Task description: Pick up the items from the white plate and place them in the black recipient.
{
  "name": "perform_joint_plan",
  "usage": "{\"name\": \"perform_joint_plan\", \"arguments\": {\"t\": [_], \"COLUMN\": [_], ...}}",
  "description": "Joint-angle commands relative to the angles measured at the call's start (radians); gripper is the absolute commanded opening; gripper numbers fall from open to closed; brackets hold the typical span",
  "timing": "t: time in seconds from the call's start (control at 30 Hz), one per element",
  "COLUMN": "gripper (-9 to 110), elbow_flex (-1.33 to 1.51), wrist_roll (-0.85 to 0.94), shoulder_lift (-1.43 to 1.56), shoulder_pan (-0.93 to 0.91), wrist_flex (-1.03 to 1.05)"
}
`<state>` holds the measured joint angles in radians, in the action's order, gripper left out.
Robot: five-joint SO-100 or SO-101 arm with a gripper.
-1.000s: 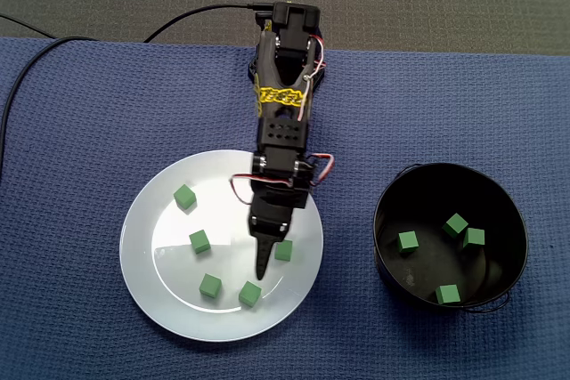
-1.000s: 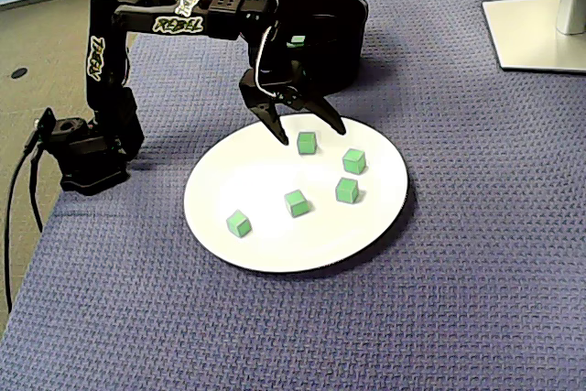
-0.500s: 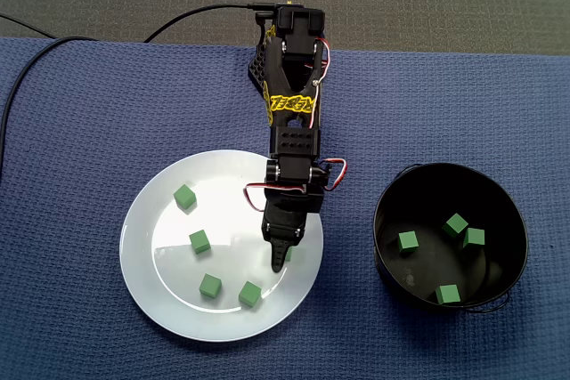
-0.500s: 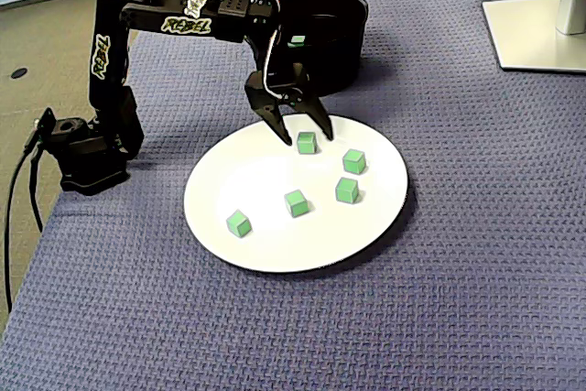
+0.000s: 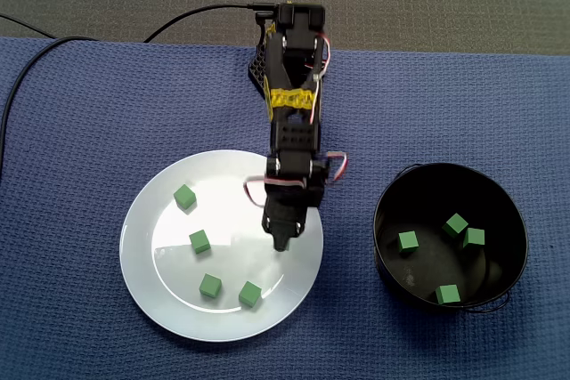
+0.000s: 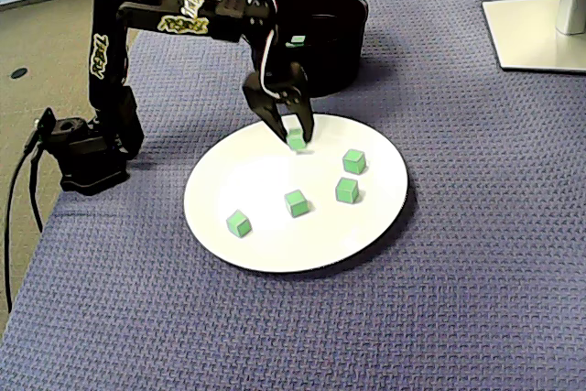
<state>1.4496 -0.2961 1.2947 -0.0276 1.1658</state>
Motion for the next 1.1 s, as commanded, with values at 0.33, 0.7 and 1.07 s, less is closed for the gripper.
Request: {"name": "perform_joint_plan", "arguments": {"t": [0.33, 0.7, 1.07], "gripper": [0, 27, 36], "elbow_flex": [-0.295, -0.092, -0.273], "wrist_roll": [0.499, 0.834, 0.879], "shoulder_lift": [0.456, -0.021, 0.534], "shoulder_pan": [0.397, 0.704, 0.216], "wrist_flex": [-0.095, -0.245, 0.298]}}
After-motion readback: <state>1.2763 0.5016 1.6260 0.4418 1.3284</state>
